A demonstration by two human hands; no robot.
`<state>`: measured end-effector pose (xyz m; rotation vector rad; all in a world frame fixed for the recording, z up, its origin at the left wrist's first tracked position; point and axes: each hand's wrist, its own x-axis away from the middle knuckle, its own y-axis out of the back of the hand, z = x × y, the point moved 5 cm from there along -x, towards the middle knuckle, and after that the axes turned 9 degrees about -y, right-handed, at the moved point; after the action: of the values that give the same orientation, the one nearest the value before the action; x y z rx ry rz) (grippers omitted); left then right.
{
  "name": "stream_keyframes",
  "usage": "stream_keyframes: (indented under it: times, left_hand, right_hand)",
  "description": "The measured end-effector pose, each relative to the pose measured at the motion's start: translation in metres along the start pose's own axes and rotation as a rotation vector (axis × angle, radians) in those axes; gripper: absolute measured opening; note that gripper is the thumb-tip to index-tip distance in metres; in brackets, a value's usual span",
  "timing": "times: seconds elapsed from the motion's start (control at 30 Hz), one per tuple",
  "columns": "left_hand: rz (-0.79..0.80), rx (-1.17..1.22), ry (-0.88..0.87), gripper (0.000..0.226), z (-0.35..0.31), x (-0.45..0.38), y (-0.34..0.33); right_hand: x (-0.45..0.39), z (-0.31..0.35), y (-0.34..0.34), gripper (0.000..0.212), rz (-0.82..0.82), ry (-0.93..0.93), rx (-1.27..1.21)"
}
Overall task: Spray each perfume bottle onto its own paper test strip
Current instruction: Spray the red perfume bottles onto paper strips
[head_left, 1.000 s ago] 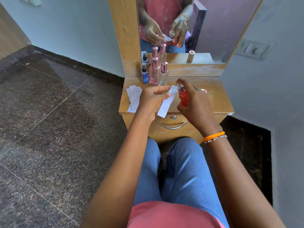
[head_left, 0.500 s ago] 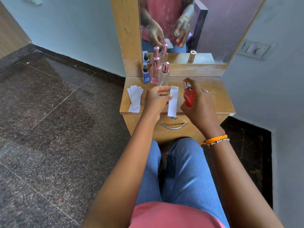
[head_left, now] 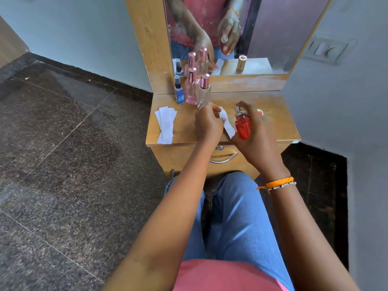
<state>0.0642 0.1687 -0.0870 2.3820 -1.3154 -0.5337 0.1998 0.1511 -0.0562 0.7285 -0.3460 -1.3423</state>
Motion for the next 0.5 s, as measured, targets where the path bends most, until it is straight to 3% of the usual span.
stream_keyframes:
  times: [0.23,0.37,0.5]
  left_hand:
    - [-0.019,-0.264,-0.141,0.027,-0.010,0.009,0.005]
    - [0.141,-0.471,-0.193,0.052,-0.006,0.024,0.004]
    - [0.241,-0.486,-0.177,0.056,-0.003,0.023,0.003]
  right_hand:
    - [0.001,-0.003,-0.001,0.065,0.008,0.004,-0.034]
    - [0.000,-0.006,-0.002,0.068,0.005,-0.017,-0.062]
    - [-0.003,-0.006,-0.001,0.070,0.002,-0.044,-0.093]
